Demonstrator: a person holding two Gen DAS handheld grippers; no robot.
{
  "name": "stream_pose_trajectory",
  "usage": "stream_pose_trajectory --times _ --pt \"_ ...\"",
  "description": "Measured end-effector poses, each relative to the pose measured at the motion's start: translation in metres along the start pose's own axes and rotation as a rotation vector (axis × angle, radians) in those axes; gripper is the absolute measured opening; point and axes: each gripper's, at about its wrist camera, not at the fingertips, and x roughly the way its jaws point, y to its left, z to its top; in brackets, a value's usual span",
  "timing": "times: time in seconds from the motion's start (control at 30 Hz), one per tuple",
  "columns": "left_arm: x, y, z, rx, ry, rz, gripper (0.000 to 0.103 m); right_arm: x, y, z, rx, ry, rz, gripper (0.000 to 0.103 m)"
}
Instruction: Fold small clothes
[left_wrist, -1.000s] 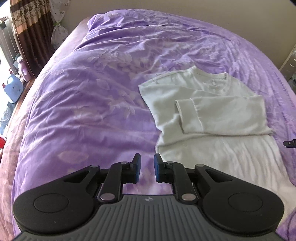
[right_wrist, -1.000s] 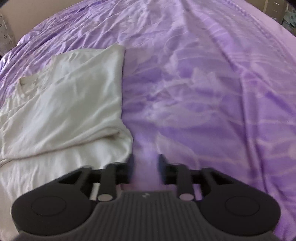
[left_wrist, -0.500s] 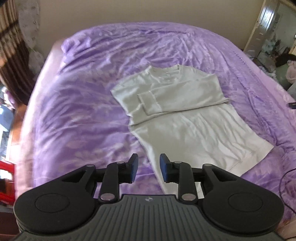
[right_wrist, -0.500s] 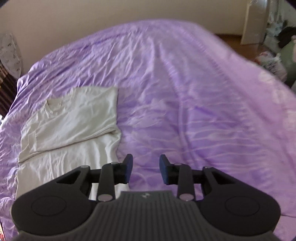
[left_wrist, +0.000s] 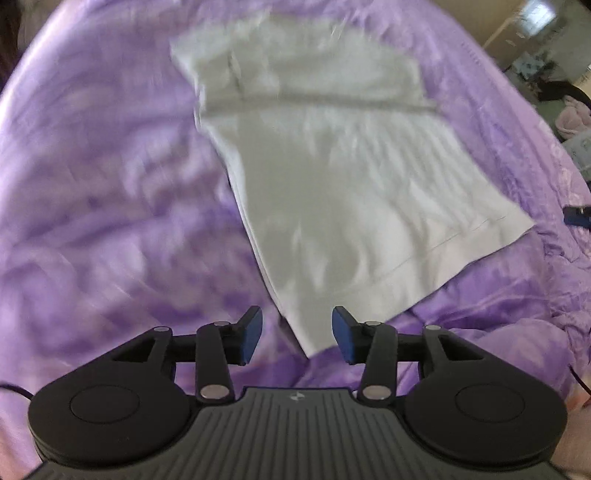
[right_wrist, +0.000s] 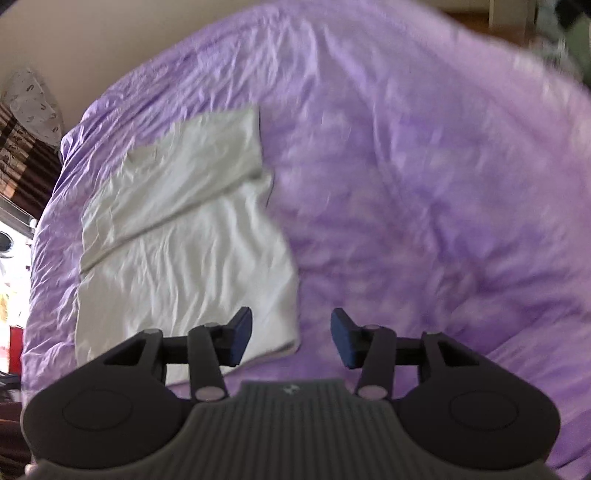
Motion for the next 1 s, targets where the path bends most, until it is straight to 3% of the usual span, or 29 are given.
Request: stream_pose_trajectory --times 0.13,0.3,0.47,0.57,0.63,0.67,0.7,0.8,0.9,1.0 --pt "0.053 0.016 -0.004 -0.122 0.068 -0.052 0.055 0.038 -0.013 -0.013 0.079 0.039 0.031 0.044" --pt "0.077 0.039 -0.013 -0.258 0.092 -0.104 0.057 0.069 -0.032 -0.014 0.169 0.082 0.078 0.044" --pt "0.080 0.045 -0.021 -0.282 0.069 -0.196 0.058 0.088 -0.041 -0.011 0.236 0.076 0.140 0.044" --pt "0.082 0.041 -0.024 -0.264 0.069 -0.170 0.056 0.097 -0.044 -0.010 0.253 0.061 0.149 0.043" --pt "0.080 0.041 -0.025 -0.271 0.063 -0.171 0.041 0.098 -0.047 -0.008 0.267 0.052 0.169 0.039" --pt "0.080 0.040 -0.023 -0.277 0.068 -0.170 0.031 0.098 -0.048 -0.008 0.269 0.050 0.178 0.026" --pt "0.079 0.042 -0.023 -0.290 0.079 -0.182 0.006 0.098 -0.047 -0.008 0.266 0.053 0.190 0.014" --pt "0.064 0.036 -0.022 -0.297 0.013 -0.189 0.003 0.088 -0.040 -0.008 0.213 0.037 0.185 0.003" --pt "0.019 0.027 -0.019 -0.257 -0.122 -0.206 0.002 0.061 -0.025 0.001 0.143 -0.034 0.200 0.002" --pt "-0.021 0.019 -0.020 -0.236 -0.188 -0.188 0.002 0.026 -0.005 0.012 0.071 -0.098 0.195 0.002"
